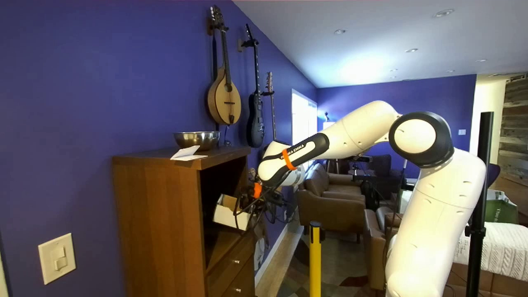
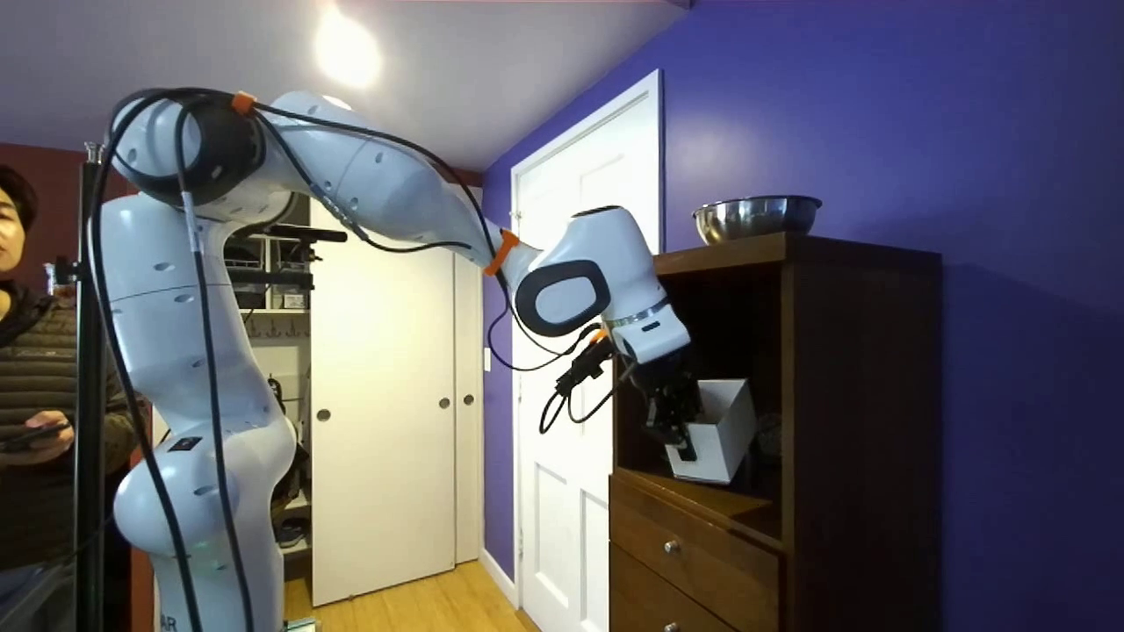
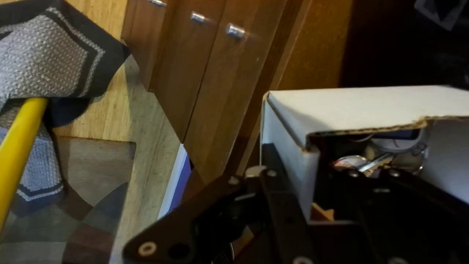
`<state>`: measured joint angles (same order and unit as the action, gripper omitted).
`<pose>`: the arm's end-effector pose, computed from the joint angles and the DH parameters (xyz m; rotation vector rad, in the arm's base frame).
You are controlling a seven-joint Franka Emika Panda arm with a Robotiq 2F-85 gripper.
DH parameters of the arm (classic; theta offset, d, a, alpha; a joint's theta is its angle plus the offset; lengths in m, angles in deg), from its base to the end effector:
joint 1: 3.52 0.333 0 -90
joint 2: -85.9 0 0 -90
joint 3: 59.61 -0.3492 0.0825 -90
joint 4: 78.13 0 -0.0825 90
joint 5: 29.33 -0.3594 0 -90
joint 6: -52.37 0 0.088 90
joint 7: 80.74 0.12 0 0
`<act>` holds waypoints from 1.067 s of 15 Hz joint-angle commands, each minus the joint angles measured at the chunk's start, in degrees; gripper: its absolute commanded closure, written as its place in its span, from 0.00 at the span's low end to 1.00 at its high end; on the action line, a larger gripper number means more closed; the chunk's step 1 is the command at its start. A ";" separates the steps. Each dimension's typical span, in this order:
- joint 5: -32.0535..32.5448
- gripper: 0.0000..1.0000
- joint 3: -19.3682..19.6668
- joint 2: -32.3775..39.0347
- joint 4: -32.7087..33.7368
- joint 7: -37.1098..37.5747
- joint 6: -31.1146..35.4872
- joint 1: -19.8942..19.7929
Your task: Put the box on top of the shelf
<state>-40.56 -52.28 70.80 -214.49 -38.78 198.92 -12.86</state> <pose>0.4487 -0.1396 0.5035 -2.3562 1.5541 -0.5550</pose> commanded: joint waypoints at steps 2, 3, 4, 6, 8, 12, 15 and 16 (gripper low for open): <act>1.25 0.96 2.13 -3.81 1.12 -11.33 -11.47 -2.46; 2.95 0.96 1.92 -4.15 1.39 -12.42 -13.71 -3.50; 4.37 0.96 2.20 -5.20 1.42 -15.59 -15.88 -4.12; 7.29 0.96 2.50 -6.95 1.49 -20.71 -18.11 -5.14; 8.21 0.96 3.85 -8.60 1.94 -27.73 -19.13 -5.18; 6.77 0.96 7.19 -10.63 5.88 -41.41 -23.04 -4.00; 6.39 0.96 8.35 -9.83 10.99 -45.00 -26.94 -3.90; 6.04 0.96 8.59 -9.48 12.59 -45.61 -27.93 -3.79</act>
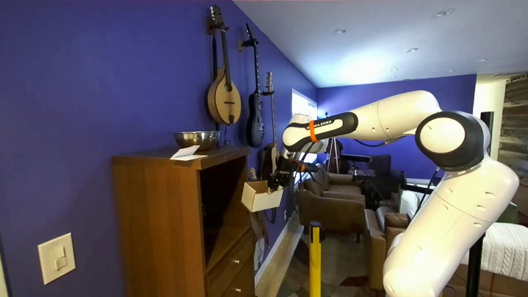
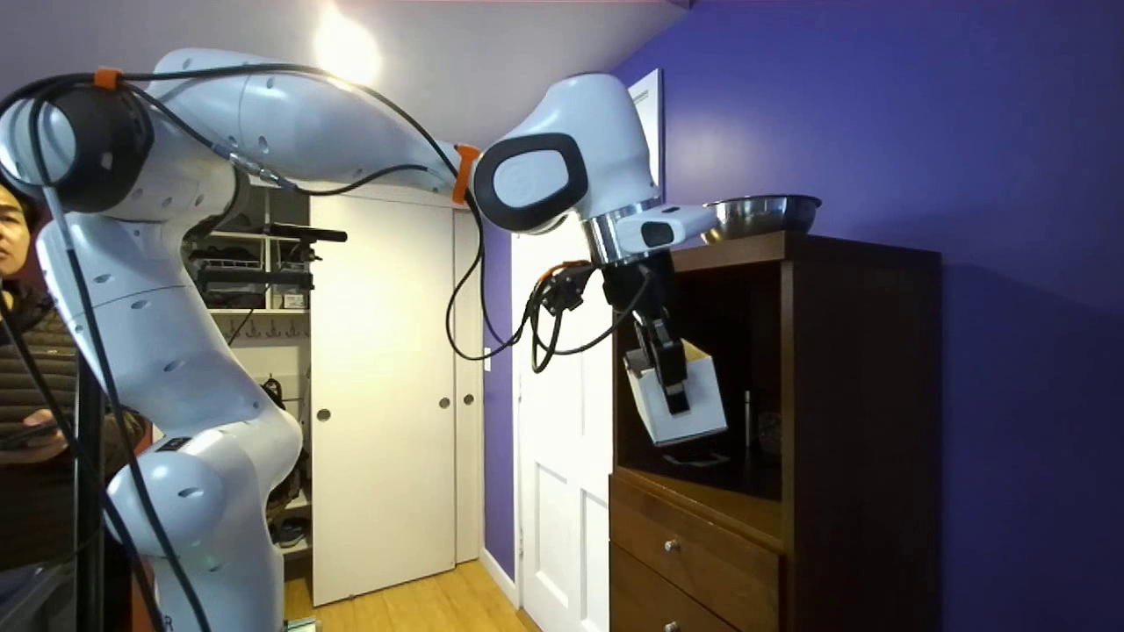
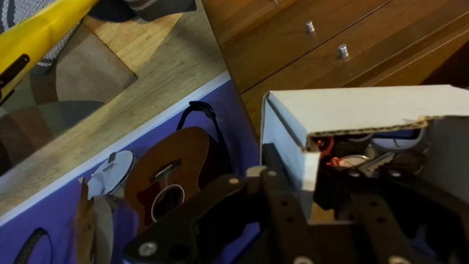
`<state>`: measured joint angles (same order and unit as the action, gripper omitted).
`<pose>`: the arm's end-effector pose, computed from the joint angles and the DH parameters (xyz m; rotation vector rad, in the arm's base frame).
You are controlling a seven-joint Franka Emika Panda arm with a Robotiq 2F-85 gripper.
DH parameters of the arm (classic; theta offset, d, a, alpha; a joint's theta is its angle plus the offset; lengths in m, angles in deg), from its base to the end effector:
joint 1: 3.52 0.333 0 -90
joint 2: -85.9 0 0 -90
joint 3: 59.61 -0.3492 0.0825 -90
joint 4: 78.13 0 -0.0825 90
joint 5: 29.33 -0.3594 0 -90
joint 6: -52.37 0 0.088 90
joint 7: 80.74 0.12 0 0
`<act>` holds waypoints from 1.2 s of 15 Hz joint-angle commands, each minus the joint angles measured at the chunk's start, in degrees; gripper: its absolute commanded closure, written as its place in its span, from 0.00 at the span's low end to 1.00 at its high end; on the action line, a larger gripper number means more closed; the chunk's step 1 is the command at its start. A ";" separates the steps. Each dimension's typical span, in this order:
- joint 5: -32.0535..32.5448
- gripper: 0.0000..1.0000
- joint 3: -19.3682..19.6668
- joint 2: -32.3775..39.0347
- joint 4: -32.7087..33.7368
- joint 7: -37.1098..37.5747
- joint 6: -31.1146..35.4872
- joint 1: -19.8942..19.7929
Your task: Put the box on top of the shelf
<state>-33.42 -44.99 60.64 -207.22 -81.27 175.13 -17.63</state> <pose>0.3618 -0.2141 0.5871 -2.9054 0.7653 -0.5290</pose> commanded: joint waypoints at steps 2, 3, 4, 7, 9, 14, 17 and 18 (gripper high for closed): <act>-1.30 0.96 1.43 1.56 8.52 -3.56 -5.83 1.14; -1.71 0.96 1.59 2.02 10.07 -3.70 -6.58 1.28; -2.44 0.96 1.83 2.53 11.95 -3.70 -7.82 1.50; -3.76 0.96 2.74 4.03 17.89 -4.76 -11.98 1.99; -2.60 0.96 2.63 5.51 21.13 -5.99 -15.56 2.08; 3.08 0.96 1.71 6.08 20.21 -5.19 -15.16 0.00; 10.35 0.96 2.15 9.96 23.55 0.11 -14.84 -3.00; 11.35 0.96 2.50 11.29 25.09 2.03 -15.85 -3.75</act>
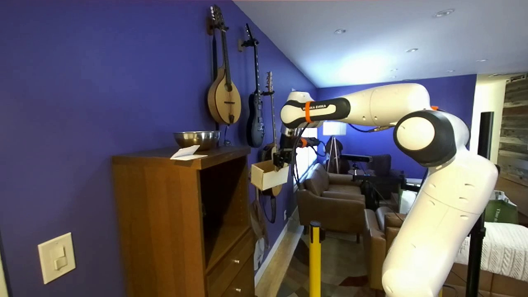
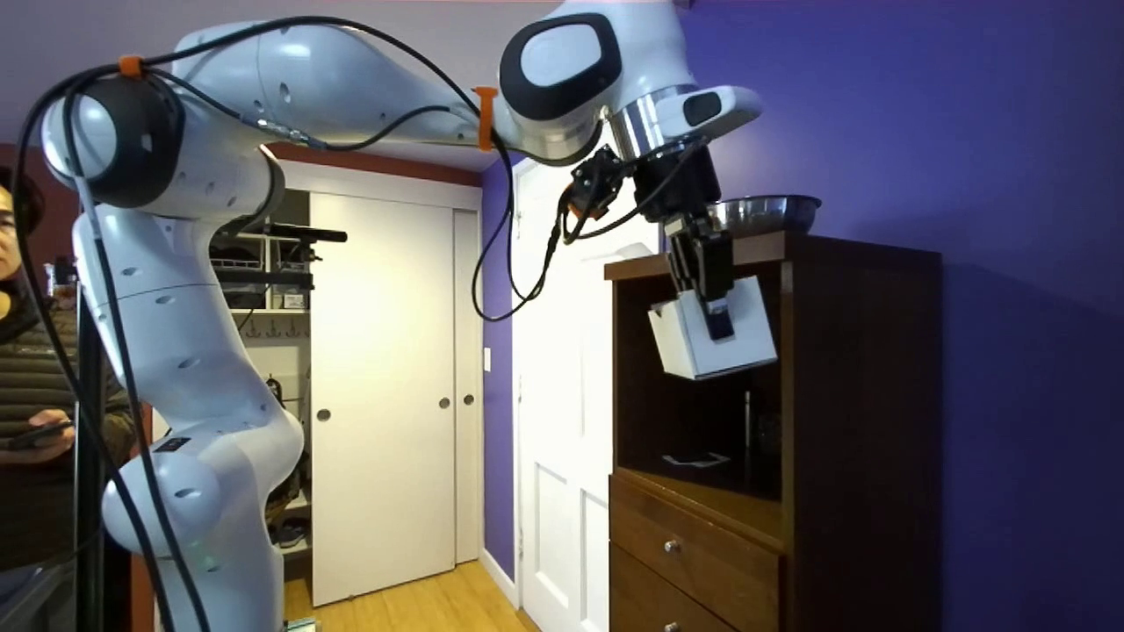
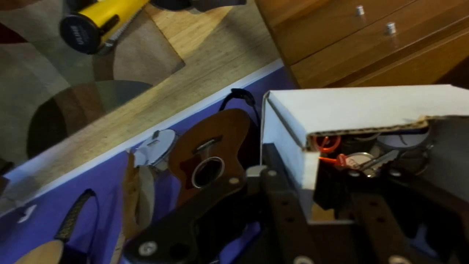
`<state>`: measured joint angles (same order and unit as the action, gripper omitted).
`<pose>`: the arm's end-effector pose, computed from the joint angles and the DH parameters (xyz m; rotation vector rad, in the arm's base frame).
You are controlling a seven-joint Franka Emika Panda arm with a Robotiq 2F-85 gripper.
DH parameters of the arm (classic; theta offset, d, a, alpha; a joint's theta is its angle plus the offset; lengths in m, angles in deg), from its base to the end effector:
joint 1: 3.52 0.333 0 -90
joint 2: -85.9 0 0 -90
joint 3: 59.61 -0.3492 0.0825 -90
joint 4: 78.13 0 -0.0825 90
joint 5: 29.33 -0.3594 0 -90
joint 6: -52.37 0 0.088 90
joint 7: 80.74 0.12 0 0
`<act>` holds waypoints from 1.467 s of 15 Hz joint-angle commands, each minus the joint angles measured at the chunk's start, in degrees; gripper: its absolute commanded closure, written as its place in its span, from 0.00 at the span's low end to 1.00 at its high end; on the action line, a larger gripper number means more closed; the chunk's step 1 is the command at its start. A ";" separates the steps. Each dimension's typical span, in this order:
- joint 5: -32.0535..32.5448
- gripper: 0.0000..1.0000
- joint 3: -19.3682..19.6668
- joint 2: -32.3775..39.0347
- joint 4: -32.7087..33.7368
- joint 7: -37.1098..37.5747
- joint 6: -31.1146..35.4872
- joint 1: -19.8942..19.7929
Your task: Put the box on top of the shelf
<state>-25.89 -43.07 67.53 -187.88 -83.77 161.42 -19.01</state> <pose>0.3699 -0.2657 0.6693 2.9577 -0.7465 0.4483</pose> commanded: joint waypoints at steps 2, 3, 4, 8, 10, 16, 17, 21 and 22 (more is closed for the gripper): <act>3.59 0.96 1.62 6.97 9.25 8.53 -3.89 -3.67; 1.00 0.96 2.47 8.34 11.03 10.15 -5.04 -3.83; -0.72 0.96 2.89 9.33 12.89 11.88 -6.90 -3.91; -8.38 0.96 4.11 12.00 20.06 19.27 -12.69 -3.87; -11.73 0.96 4.43 13.05 23.73 23.60 -13.74 -4.14; -14.54 0.96 5.87 17.13 34.00 37.70 -12.85 -5.42; -15.63 0.96 6.20 17.45 35.39 38.90 -13.24 -5.56; -22.71 0.96 5.64 14.95 37.36 35.47 -13.31 -4.59; -23.31 0.96 5.64 14.19 37.64 33.58 -13.66 -3.89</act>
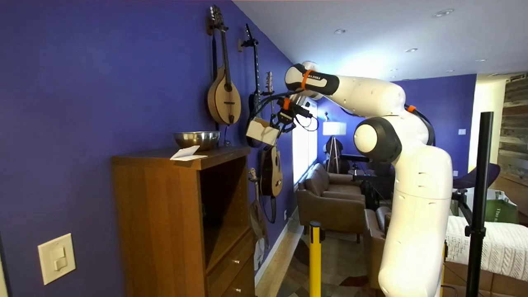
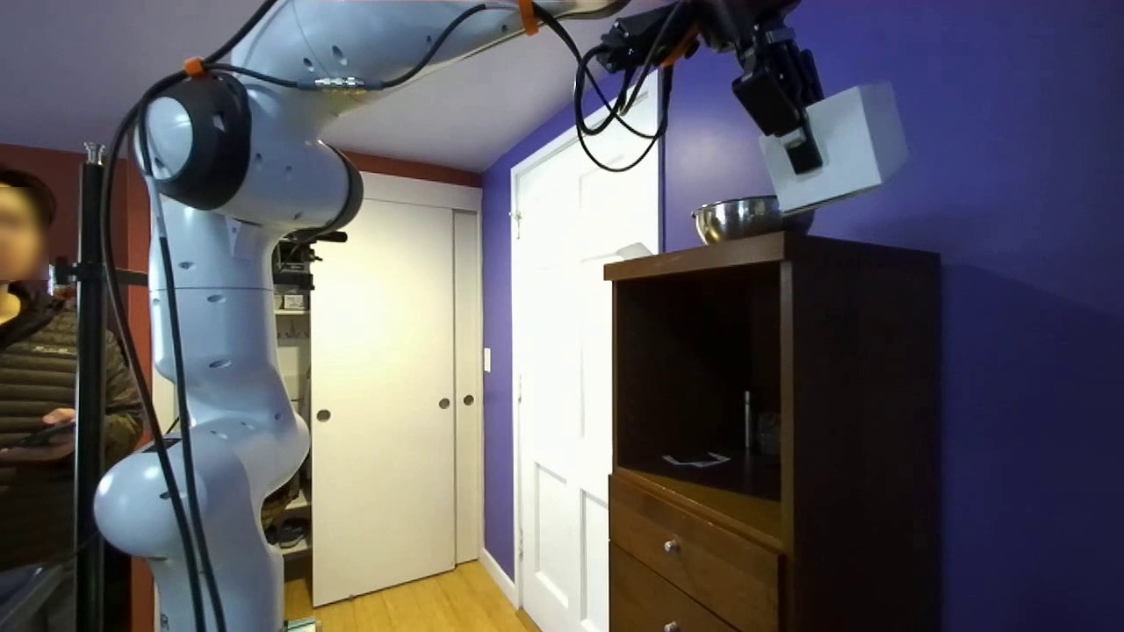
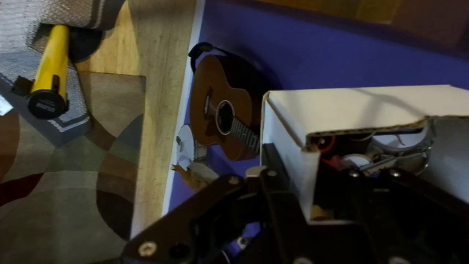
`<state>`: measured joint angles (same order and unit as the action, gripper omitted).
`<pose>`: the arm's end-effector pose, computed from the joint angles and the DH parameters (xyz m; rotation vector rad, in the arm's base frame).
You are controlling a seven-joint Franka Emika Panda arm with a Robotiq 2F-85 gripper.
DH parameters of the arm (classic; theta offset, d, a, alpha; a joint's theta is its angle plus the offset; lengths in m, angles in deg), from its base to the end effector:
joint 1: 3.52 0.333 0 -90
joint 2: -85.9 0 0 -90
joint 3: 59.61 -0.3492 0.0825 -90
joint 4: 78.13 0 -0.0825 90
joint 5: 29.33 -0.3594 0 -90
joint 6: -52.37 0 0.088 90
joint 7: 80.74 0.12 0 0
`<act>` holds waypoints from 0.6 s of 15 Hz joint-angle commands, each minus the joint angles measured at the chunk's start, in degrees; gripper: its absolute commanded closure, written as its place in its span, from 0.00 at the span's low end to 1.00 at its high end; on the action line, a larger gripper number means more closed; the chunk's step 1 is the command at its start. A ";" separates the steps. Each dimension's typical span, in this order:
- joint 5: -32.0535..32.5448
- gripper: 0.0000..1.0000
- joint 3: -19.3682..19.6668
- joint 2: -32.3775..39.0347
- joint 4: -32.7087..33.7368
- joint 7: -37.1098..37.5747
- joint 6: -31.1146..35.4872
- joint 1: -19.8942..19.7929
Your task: Put the box on top of the shelf
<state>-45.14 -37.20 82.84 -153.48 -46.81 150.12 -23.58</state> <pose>0.3916 -0.3316 0.8058 -2.2207 1.7116 -0.6586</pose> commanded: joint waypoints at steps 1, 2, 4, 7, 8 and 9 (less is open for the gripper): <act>-3.72 0.96 -0.71 -1.96 3.67 -5.62 -2.11 1.16; -2.90 0.96 -1.21 -2.79 4.05 -8.22 -2.23 1.73; 0.40 0.96 -2.52 -4.35 4.80 -12.11 -3.03 2.81; 3.42 0.96 -4.61 -7.18 4.68 -18.46 -4.41 4.20; 4.79 0.96 -5.47 -8.30 4.12 -20.51 -5.08 4.67; 6.07 0.96 -6.38 -9.22 3.37 -22.48 -5.35 5.16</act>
<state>-42.54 -41.60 76.52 -149.17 -64.14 146.38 -19.70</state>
